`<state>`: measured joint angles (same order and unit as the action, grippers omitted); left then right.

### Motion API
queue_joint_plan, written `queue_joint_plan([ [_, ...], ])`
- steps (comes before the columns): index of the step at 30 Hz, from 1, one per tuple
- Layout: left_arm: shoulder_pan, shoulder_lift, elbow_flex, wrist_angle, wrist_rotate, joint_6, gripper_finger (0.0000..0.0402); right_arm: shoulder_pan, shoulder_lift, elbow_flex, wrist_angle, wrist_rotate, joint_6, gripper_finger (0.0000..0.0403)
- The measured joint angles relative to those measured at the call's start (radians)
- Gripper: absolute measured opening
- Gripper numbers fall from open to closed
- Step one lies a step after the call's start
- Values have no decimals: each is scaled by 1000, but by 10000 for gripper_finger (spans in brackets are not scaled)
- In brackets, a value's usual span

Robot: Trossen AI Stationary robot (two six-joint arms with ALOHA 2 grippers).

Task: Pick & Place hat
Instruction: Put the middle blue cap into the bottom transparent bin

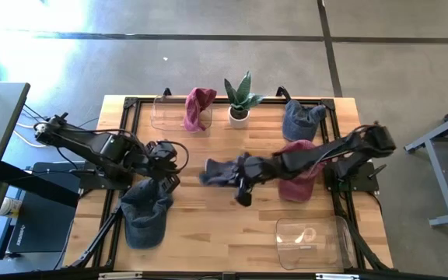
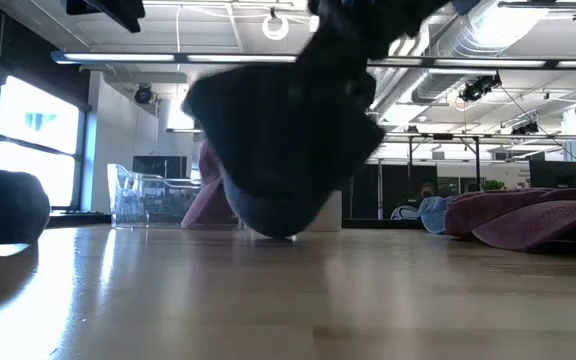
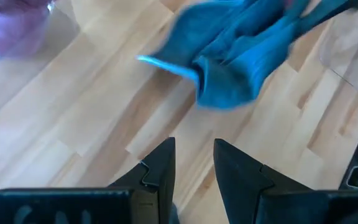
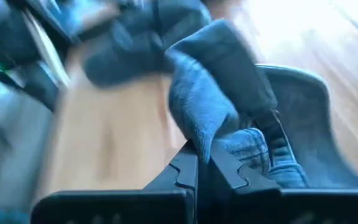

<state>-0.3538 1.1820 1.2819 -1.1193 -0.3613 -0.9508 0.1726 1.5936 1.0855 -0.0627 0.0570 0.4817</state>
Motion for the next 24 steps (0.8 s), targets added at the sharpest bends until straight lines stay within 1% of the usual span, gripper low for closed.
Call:
queue_joint_plan([
  [4, 0, -2, 0, 3, -39, 19, 106, -17, -140, 0, -18, -18, 184, 7],
  [7, 0, -2, 0, 12, -48, 35, 106, -23, -239, 0, -30, -71, 285, 6],
  [11, 0, 1, 0, 40, -58, 68, 106, -6, -364, 0, -48, -121, 426, 5],
  [13, 0, 1, 0, 58, -66, 84, 106, 18, -419, 0, -63, -123, 500, 4],
  [16, 0, 1, 0, 83, -74, 98, 106, 79, -489, 0, -74, -119, 621, 5],
  [20, 0, 1, 0, 88, -79, 113, 106, 202, -564, 0, -80, -104, 776, 4],
  [22, 0, 1, 0, 92, -88, 117, 106, 281, -592, 0, -101, -62, 857, 4],
  [24, 0, 1, 0, 102, -102, 119, 106, 371, -614, 0, -143, 4, 937, 3],
])
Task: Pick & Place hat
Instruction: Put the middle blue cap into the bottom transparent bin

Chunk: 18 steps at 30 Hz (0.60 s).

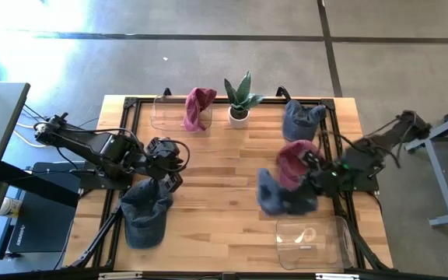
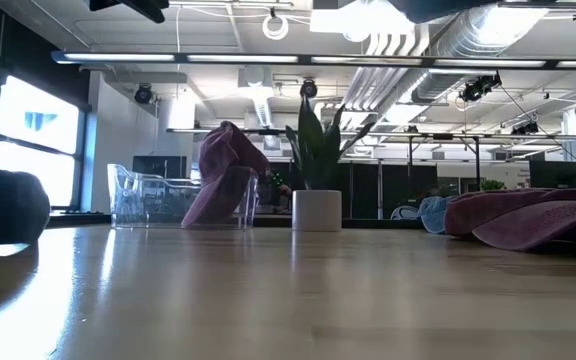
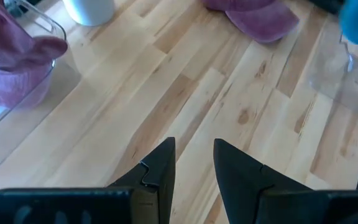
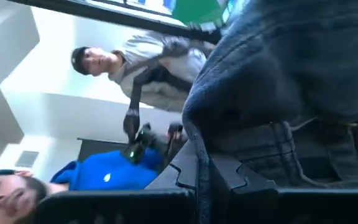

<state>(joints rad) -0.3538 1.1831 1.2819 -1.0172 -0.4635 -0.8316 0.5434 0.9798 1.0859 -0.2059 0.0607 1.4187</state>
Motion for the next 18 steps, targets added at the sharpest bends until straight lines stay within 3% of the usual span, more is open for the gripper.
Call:
queue_joint_plan([
  [5, 0, 7, 0, 43, -50, 1, 106, 243, -29, 0, -184, 143, 254, 3],
  [9, 0, 15, -1, 49, -74, 1, 106, 391, -23, 0, -368, 193, 434, 2],
  [18, 0, 49, -1, 70, -44, -3, 106, 443, -33, 0, -575, 149, 567, 1],
])
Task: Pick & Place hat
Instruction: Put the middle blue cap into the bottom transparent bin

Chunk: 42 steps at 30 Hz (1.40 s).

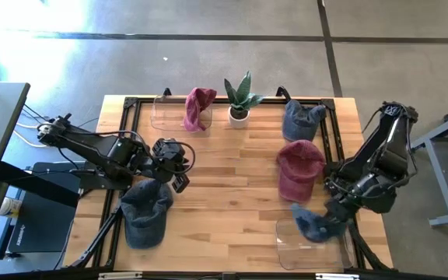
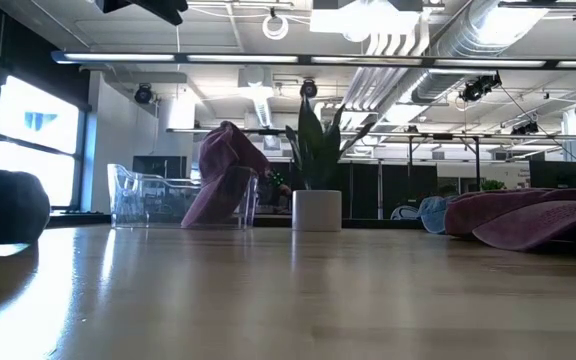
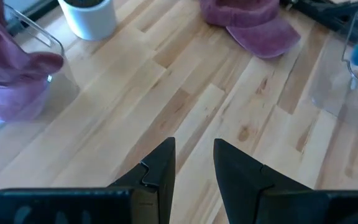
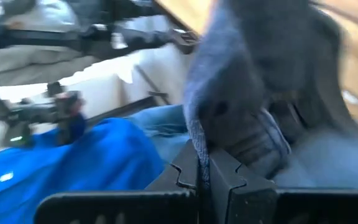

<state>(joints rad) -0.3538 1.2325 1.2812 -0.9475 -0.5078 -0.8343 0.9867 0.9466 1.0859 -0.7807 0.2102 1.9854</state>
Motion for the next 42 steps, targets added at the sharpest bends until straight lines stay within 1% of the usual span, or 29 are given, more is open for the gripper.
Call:
queue_joint_plan([
  [2, 0, 3, 0, 11, 12, 0, 106, 0, 6, 0, -63, -48, 33, 1],
  [5, 0, 18, 2, 31, 22, 0, 106, 0, 32, 0, -160, -165, 92, 1],
  [7, 0, 21, -1, 29, 24, 0, 106, 4, 52, 0, -186, -234, 120, 1],
  [9, 0, 27, 2, 40, 24, 0, 106, 15, 67, 0, -179, -273, 136, 1],
  [12, 0, 34, -1, 40, 30, 1, 106, 21, 80, 0, -143, -279, 166, 0],
  [14, 0, 32, 0, 49, 30, 2, 106, 5, 88, 0, -123, -279, 182, 0],
  [19, 0, 43, -1, 107, 31, 46, 106, -82, 93, 0, -83, -270, 189, 0],
  [24, 0, 42, 1, 214, 55, 112, 106, -170, 93, 0, -74, -278, 214, 0],
  [26, 0, 55, 2, 268, 56, 134, 106, -190, 93, 0, -86, -300, 227, 0],
  [31, 0, 74, 2, 335, 77, 167, 106, -202, 93, 0, -136, -390, 265, 0],
  [34, 0, 87, -2, 352, 93, 195, 106, -200, 99, 0, -136, -413, 272, 0],
  [37, 0, 115, 3, 408, 115, 221, 106, -200, 118, 0, -145, -435, 275, 1],
  [40, 0, 127, -2, 424, 139, 257, 106, -200, 140, -3, -155, -448, 257, 12],
  [42, 0, 141, 3, 453, 164, 263, 106, -200, 151, -3, -171, -454, 221, 30],
])
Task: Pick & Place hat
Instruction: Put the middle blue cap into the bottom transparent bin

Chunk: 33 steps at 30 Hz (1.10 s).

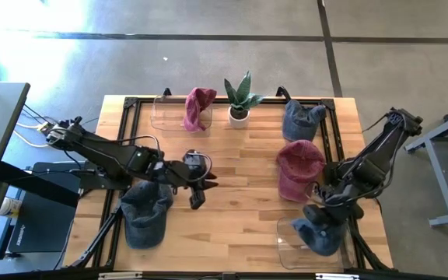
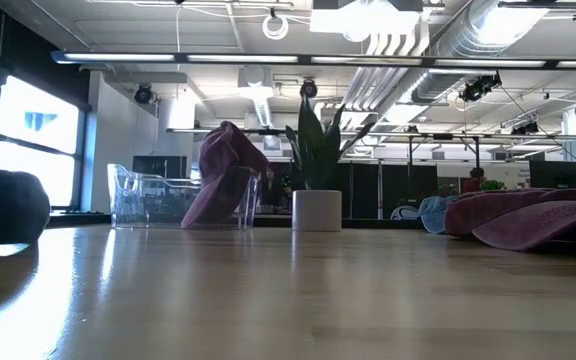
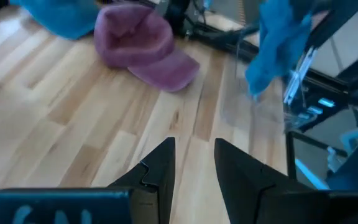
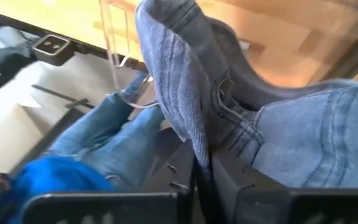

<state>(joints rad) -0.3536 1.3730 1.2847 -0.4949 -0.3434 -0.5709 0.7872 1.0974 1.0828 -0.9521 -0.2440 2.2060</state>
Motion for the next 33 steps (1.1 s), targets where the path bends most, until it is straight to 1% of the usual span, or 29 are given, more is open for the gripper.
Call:
queue_joint_plan([
  [2, 0, 1, -6, -19, 7, 12, 106, 0, 3, 0, -10, -5, -60, 55],
  [6, 0, 12, -1, 16, 27, 24, 106, -1, -4, -1, -71, -49, -169, 122],
  [9, 0, 16, -4, 31, 40, 40, 106, -10, -17, -1, -90, -96, -277, 173],
  [11, 0, 12, -2, 43, 47, 44, 106, -17, -21, -1, -90, -119, -373, 201],
  [13, 0, 13, -2, 38, 49, 44, 106, -22, -19, -1, -90, -133, -491, 220],
  [16, 0, 14, -2, 37, 53, 44, 106, -35, 0, -1, -91, -159, -716, 232],
  [19, 0, 13, -2, 37, 68, 40, 106, -42, 36, -1, -91, -191, -933, 233],
  [23, 0, 13, -2, 38, 67, 39, 106, -42, 114, -1, -90, -247, -1176, 229],
  [26, 0, 13, -2, 38, 67, 38, 106, -42, 175, -1, -84, -251, -1268, 206],
  [29, 0, 13, -2, 37, 65, 16, 106, -45, 215, -1, -43, -252, -1279, 156],
  [33, 0, 13, -2, 38, 64, 10, 106, -48, 222, -1, 59, -245, -1225, 56],
])
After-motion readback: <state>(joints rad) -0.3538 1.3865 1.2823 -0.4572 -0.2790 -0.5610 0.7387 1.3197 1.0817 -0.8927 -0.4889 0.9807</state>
